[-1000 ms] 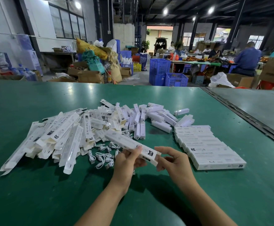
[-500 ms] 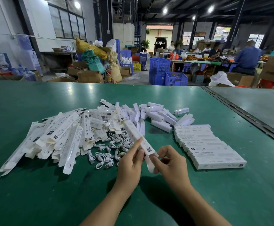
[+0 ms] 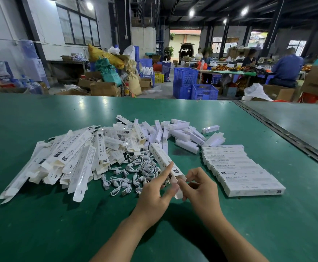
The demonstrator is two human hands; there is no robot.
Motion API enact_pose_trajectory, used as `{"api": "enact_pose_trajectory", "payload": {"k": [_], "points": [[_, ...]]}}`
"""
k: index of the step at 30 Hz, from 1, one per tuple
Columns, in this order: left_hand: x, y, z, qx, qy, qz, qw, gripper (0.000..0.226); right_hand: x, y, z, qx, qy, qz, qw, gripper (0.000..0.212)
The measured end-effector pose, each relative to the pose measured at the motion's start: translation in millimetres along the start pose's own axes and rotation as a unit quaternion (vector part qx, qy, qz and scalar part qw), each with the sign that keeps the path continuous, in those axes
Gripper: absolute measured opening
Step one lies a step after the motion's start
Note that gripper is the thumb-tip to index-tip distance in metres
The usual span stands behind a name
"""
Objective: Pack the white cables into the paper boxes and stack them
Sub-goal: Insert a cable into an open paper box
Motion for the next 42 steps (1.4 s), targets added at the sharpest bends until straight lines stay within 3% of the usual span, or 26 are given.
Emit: {"api": "enact_pose_trajectory", "payload": {"k": [7,13,24,31,36,42], "points": [[-2,-2,0,0.037,-0.021,-0.049,0.998,0.038,-6,2,-3,-0.050,-0.047,0.023,0.997,0.014],[-2,-5,2,0.067,-0.037,-0.101,0.992,0.029,-9,5,-4,-0.116,-0.130,-0.059,0.983,0.027],[-6,-7,1,0.065,-0.059,-0.119,0.989,0.024,-9,-2,1,-0.183,-0.239,-0.128,0.945,0.030],[-4,-8,2,0.048,-0.075,-0.146,0.985,0.022,-11,2,0,-0.182,-0.261,-0.144,0.937,0.026],[-4,-4,2,0.030,-0.076,-0.156,0.984,0.025,-4,2,1,-0.120,-0.248,-0.149,0.950,0.012],[-4,-1,1,0.022,-0.077,-0.157,0.984,0.033,-5,2,1,-0.076,-0.225,-0.129,0.963,0.024]]}}
Point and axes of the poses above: each hand's wrist, its own z-axis towards the middle knuckle, its own y-axis out of the palm, x = y × z, the point moved 3 cm from there along z, towards the middle knuckle, and after that the axes turned 9 degrees about -y, right-handed, at the moved point
